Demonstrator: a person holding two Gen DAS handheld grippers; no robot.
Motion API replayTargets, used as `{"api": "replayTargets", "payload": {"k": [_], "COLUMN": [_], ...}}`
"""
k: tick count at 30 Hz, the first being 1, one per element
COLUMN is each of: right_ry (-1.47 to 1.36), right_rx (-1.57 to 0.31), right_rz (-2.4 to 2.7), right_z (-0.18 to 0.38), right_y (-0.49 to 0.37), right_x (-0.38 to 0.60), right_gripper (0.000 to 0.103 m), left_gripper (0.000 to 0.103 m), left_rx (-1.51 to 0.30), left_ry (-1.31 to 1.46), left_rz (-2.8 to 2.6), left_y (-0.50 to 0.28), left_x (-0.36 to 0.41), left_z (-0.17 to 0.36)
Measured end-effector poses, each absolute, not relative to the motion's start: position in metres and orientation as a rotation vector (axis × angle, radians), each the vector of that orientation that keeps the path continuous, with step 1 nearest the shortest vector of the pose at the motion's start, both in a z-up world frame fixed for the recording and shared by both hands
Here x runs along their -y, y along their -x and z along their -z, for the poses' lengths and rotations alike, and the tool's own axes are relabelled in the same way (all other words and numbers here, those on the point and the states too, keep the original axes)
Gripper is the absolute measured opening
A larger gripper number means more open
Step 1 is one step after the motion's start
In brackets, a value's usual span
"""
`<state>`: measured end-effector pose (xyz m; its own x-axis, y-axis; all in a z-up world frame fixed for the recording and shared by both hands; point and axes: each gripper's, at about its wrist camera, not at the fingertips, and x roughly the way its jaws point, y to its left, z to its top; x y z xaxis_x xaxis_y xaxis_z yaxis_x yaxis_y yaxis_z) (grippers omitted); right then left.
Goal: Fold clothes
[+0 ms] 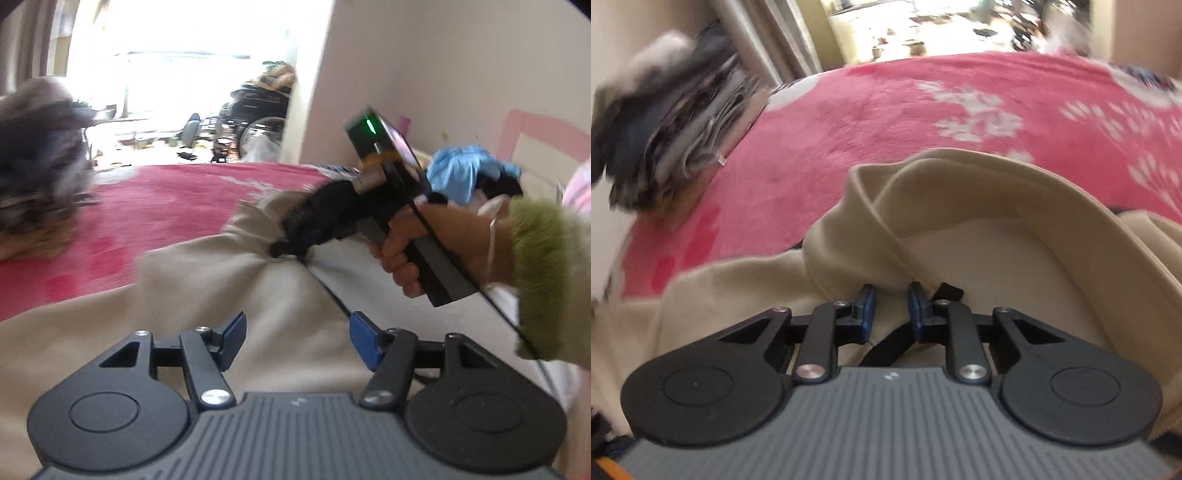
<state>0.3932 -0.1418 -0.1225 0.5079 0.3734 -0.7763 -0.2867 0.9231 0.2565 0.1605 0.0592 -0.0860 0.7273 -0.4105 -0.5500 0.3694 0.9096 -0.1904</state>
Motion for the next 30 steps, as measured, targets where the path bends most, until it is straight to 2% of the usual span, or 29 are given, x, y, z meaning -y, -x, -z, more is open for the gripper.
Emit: {"api": "replayTargets", "payload": {"k": [6, 8, 13, 17, 20, 24, 30], "right_ry": [0.053, 0.060, 0.086, 0.078, -0.014, -0.076, 0.025], "right_rx": [-0.953, -0.944, -0.850, -0.810, -0.855, -0.979, -1.057], "right_rz": [-0.372, -0.366, -0.436, -0.598, -0.799, -1.055, -1.182], "right_z": [0.116, 0.108, 0.065, 0.031, 0.020, 0.036, 0.075], "right_y": [-0.387, -0.383, -0.350, -0.318, -0.301, -0.284, -0.263], "right_x": [0.122, 0.120, 0.113, 0.080, 0.039, -0.046, -0.159], "right_gripper": [0.018, 0.022, 0.024, 0.028, 0.036, 0.048, 0.050], "left_gripper": [0.069, 0.069, 0.070, 0.076, 0.076, 0.076, 0.077], "left_rx": [-0.705, -0.731, -0.754, -0.759, -0.811, -0.863, -0.946], "left_ry": [0.284, 0.364, 0.588, 0.748, 0.837, 0.858, 0.814], "left_rz": [0.217, 0.103, -0.223, -0.414, -0.500, -0.521, -0.479], "left_y": [-0.121, -0.109, -0.074, -0.052, -0.057, -0.083, -0.146], "left_x": [-0.180, -0.230, -0.358, -0.441, -0.483, -0.509, -0.512], "left_z": [0.057, 0.053, 0.045, 0.050, 0.073, 0.094, 0.107]}}
